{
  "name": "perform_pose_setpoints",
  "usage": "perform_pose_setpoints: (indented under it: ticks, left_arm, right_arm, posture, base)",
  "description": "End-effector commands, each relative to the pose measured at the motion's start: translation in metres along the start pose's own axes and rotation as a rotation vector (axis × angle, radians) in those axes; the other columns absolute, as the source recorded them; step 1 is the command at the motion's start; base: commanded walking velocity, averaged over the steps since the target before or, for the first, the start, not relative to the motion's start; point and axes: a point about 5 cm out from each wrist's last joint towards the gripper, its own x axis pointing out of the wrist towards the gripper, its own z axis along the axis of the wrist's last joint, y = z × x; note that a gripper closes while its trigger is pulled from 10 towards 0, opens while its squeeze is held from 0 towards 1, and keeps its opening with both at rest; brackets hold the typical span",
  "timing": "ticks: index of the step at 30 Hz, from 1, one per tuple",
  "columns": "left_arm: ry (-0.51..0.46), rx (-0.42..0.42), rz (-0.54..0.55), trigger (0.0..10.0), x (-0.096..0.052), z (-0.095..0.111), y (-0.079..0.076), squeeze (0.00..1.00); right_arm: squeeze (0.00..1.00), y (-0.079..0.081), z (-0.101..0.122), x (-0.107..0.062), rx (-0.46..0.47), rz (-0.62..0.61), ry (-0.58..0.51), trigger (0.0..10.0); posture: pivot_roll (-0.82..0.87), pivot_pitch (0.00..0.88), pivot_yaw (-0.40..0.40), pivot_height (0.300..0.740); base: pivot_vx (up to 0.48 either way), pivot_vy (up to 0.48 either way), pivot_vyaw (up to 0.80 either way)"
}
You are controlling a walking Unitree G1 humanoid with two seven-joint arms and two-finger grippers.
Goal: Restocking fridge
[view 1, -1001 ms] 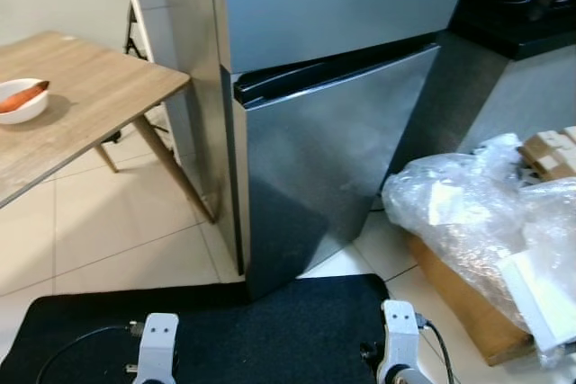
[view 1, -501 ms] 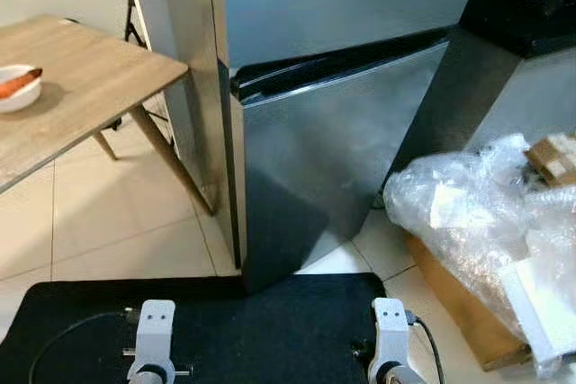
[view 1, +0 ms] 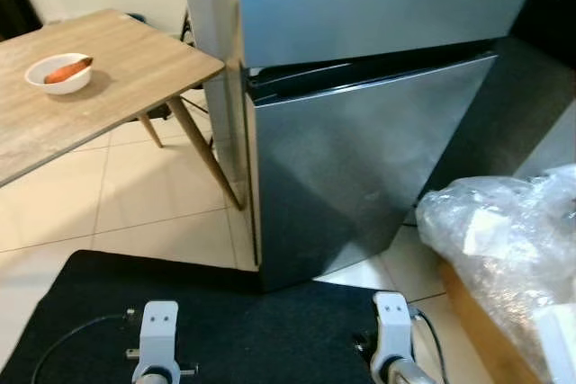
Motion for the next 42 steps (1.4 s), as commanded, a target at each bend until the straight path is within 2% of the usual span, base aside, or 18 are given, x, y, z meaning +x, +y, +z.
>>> perform_pose_setpoints:
  ticks: [1, 6, 11, 22, 42]
  left_arm:
    - [-0.019, 0.011, -0.001, 10.0, 0.0004, 0.0028, -0.0005, 0.00]
    - [-0.008, 0.059, -0.022, 10.0, 0.0012, 0.0031, -0.0006, 0.00]
    - [-0.016, 0.037, -0.013, 10.0, 0.0019, 0.0051, 0.0009, 0.00]
    - [-0.015, 0.043, -0.014, 10.0, 0.0005, 0.0036, -0.0006, 0.00]
    - [-0.033, 0.031, -0.027, 10.0, -0.0014, 0.0024, -0.0007, 0.00]
  right_arm:
    - [0.00, -0.0062, -0.0072, -0.0036, -0.005, -0.018, 0.022, 10.0]
    - [0.00, -0.0077, -0.0074, -0.0040, -0.002, -0.022, 0.024, 10.0]
    - [0.00, -0.0073, -0.0080, -0.0041, -0.001, -0.021, 0.024, 10.0]
    - [0.00, -0.0078, -0.0091, -0.0045, -0.002, -0.022, 0.029, 10.0]
    - [0.00, -0.0088, -0.0090, -0.0054, 0.003, -0.013, 0.014, 10.0]
  posture:
    - [-0.09, 0.086, 0.005, 0.740]
    - [-0.09, 0.087, 0.006, 0.740]
    - [-0.09, 0.088, 0.008, 0.740]
    - [-0.09, 0.092, 0.009, 0.740]
    - [-0.09, 0.100, 0.010, 0.740]
  base:
    - [0.000, 0.000, 0.00]
    - [0.000, 0.000, 0.00]
    - [0.360, 0.000, 0.00]
    - [0.394, 0.000, 0.00]
    - [0.000, 0.000, 0.00]
